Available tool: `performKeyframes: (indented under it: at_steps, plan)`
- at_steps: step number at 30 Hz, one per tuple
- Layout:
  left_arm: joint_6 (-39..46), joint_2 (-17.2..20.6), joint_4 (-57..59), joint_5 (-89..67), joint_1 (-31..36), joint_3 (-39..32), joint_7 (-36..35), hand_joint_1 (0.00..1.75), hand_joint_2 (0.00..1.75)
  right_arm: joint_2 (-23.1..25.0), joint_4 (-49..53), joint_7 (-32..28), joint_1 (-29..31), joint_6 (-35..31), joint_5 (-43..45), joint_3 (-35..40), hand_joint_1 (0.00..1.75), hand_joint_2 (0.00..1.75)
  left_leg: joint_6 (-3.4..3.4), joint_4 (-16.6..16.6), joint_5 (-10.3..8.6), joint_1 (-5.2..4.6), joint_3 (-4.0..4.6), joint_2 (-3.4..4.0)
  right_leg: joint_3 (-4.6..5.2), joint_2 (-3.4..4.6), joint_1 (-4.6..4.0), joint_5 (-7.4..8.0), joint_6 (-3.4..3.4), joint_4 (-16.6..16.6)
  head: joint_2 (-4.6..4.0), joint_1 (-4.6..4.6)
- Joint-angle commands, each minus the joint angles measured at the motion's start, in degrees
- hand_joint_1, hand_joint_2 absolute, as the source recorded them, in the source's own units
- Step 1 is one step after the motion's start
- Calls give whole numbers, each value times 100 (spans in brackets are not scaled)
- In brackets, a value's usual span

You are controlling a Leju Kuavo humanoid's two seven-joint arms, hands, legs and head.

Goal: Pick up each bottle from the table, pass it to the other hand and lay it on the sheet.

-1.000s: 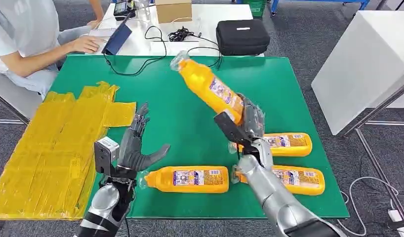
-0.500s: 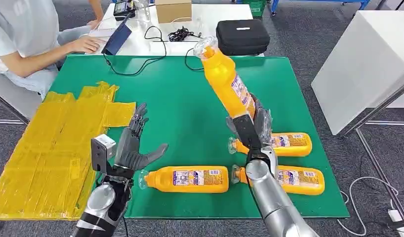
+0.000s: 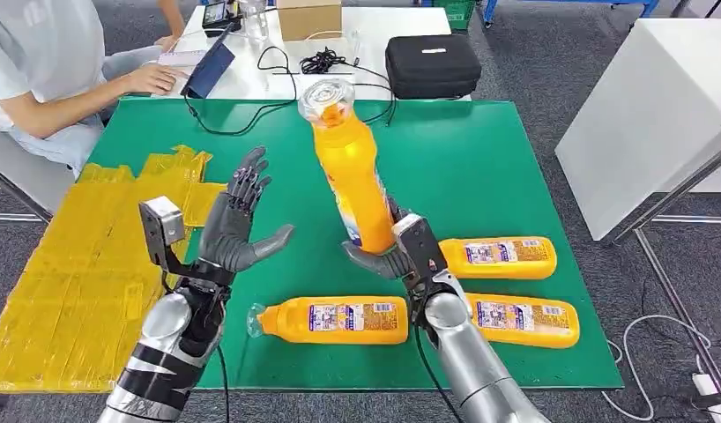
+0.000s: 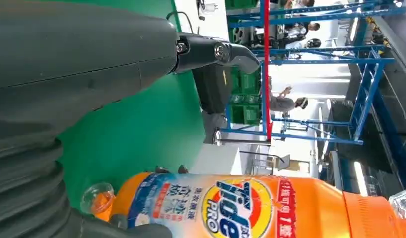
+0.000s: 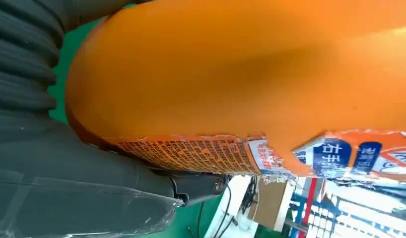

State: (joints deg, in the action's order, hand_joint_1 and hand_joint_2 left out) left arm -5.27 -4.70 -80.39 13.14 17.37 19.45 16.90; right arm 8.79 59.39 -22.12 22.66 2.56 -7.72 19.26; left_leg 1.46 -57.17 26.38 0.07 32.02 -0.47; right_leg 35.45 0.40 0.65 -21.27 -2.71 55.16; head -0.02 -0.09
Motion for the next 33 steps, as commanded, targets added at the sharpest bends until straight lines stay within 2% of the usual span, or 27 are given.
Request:
performKeyframes:
  at_steps: [1,16,26,33]
  plan:
    - [-142,291,310,190,334,287,-19,0,175,-133,-530,-77,316,-40,-112,459,175,175,-5,2,4,4,-14,3,-14,-2,-5,-3,7,-3,0,0]
    - [-500,318,33,532,188,561,-80,0,175,-17,-1082,-94,537,-457,-618,861,175,175,-6,1,8,3,-18,12,-15,6,-4,-5,8,0,0,0]
    - [-567,305,-238,388,-45,812,25,0,175,15,-1246,-70,682,-765,-581,633,175,175,-6,1,9,2,-20,9,-18,3,-4,-7,8,1,0,0]
    - [-557,249,-196,332,-7,936,27,0,175,121,-1465,34,819,-886,-800,776,175,175,-6,2,5,2,-12,8,-11,3,-3,-3,7,-1,0,0]
